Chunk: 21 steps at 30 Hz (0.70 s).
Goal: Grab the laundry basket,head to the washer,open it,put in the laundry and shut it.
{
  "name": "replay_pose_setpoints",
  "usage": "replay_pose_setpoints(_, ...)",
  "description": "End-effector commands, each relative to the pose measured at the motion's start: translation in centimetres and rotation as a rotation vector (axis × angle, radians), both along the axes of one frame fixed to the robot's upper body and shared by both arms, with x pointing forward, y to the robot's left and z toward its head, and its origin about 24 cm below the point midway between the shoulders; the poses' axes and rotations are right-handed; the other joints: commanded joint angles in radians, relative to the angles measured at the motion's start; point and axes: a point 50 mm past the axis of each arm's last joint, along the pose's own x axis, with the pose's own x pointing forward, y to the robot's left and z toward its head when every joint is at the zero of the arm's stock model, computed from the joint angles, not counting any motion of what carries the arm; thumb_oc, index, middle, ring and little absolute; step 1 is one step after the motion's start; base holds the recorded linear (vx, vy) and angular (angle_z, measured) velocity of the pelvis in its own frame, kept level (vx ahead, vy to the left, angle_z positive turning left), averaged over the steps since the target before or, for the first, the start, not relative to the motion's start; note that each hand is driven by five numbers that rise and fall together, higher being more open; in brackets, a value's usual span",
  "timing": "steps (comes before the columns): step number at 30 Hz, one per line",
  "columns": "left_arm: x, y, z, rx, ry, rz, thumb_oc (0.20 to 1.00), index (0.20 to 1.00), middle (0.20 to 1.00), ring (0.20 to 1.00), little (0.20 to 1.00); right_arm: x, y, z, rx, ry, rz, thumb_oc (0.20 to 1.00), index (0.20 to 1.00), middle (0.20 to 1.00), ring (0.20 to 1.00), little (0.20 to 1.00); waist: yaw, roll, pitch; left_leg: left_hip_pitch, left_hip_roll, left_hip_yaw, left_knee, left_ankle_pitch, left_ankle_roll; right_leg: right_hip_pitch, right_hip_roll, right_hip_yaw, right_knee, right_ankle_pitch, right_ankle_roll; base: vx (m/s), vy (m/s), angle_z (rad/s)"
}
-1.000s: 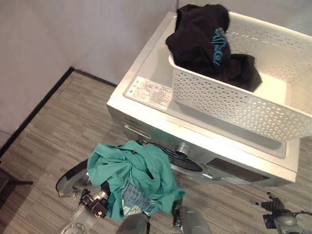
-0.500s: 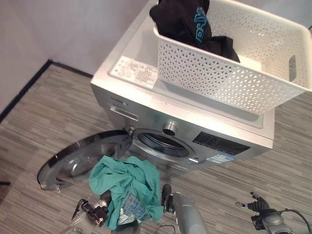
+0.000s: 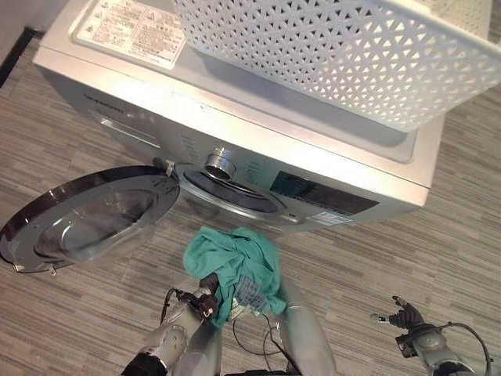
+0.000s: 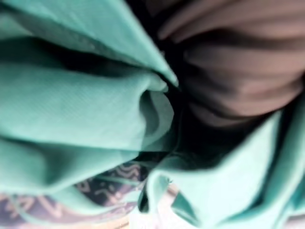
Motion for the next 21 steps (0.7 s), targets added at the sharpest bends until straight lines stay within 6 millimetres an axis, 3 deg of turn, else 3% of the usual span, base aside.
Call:
replay_pose_setpoints(1,0.6,-0.4,0.9,-0.006,-0.056,0.092,0.200,0.200,0.200,0.200,0.200,-2.0,-2.7,0.7,-0.081,0.028,-0.057,1.000,1.000,1.000,1.000,1.000,-0.004,-0.001,-0.074,-0.060,0.028,0.000,0.043,0.034,-0.056,0.023,-0.054,0.043,0.070,-0.049,0.080,0.00,0.000,0.00)
replay_pose_setpoints(6,4.2,1.6,2.7,-0.005,-0.094,0.315,0.200,0.200,0.200,0.200,0.200,-1.8,-1.4,0.1,-0.032,0.006,-0.065,1.000,1.000,1.000,1.000,1.000,-0.019,-0.027,-0.081,-0.134,0.029,0.013,0.107,0.013,-0.056,-0.041,-0.050,0.042,0.097,-0.052,0.078,0.01,0.049,-0.04)
replay_pose_setpoints(10,7.1,3.2,4.7,-0.035,-0.116,0.502,0.200,0.200,0.200,0.200,0.200,-2.0,1.1,-1.6,0.033,0.042,-0.038,1.000,1.000,1.000,1.000,1.000,-0.027,-0.070,-0.077,-0.214,0.031,0.036,0.232,-0.054,-0.037,-0.104,-0.047,0.053,0.166,-0.066,0.084,0.05,0.143,-0.18)
replay_pose_setpoints(11,7.5,3.5,5.0,-0.036,-0.118,0.533,0.200,0.200,0.200,0.200,0.200,-1.9,2.1,-2.0,0.050,0.048,-0.017,1.000,1.000,1.000,1.000,1.000,-0.025,-0.076,-0.075,-0.212,0.038,0.038,0.266,-0.100,-0.028,-0.106,-0.032,0.065,0.192,-0.092,0.094,0.10,0.154,-0.19)
replay_pose_setpoints(16,8.6,4.6,6.1,-0.012,-0.144,0.587,0.200,0.200,0.200,0.200,0.200,-1.5,3.7,-2.6,0.092,0.045,0.011,1.000,1.000,1.000,1.000,1.000,-0.025,-0.096,-0.075,-0.227,0.048,0.053,0.295,-0.125,-0.009,-0.122,-0.013,0.088,0.194,-0.081,0.105,0.02,0.119,-0.20)
replay_pose_setpoints(18,10.0,5.3,7.5,0.011,-0.167,0.655,0.200,0.200,0.200,0.200,0.200,-1.0,4.9,-2.8,0.109,0.043,0.058,1.000,1.000,1.000,1.000,1.000,-0.035,-0.107,-0.073,-0.247,0.046,0.073,0.328,-0.141,0.006,-0.147,0.005,0.113,0.206,-0.082,0.107,0.00,0.187,-0.30)
replay_pose_setpoints(21,10.7,5.1,8.2,-0.003,-0.167,0.688,0.200,0.200,0.200,0.200,0.200,-0.7,5.3,-2.8,0.113,0.038,0.073,1.000,1.000,1.000,1.000,1.000,-0.043,-0.110,-0.071,-0.255,0.045,0.086,0.343,-0.154,0.014,-0.163,0.012,0.130,0.219,-0.086,0.107,-0.01,0.088,-0.25)
